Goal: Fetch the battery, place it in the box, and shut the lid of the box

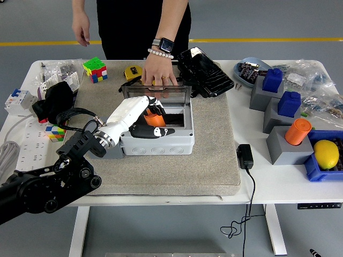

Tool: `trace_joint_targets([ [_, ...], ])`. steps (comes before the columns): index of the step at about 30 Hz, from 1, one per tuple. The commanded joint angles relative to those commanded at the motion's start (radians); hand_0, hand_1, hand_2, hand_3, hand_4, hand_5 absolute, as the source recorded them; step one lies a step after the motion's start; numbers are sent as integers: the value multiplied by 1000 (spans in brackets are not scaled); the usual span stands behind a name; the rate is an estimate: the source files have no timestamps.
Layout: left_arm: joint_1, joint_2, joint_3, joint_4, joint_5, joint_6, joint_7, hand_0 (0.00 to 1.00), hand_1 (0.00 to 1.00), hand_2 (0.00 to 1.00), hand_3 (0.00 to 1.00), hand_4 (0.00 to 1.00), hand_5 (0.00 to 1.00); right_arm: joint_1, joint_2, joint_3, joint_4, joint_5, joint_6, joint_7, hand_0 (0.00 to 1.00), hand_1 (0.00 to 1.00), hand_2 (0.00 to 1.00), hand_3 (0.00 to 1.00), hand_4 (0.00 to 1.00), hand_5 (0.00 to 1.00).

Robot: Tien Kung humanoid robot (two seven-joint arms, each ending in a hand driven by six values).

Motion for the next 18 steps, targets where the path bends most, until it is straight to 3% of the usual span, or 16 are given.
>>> trace_joint_targets([
  [15, 48, 62, -33, -54, 23, -27, 35, 365, 495, 499, 505, 998, 520, 0, -1, 2, -1, 0, 0, -1, 573, 630, 636, 543, 856, 377],
  [18, 61, 71, -55, -89, 22, -27, 35, 360, 488, 496, 505, 998, 522, 0, -1, 4, 0, -1, 0, 0, 573, 629, 635, 544, 856, 377],
])
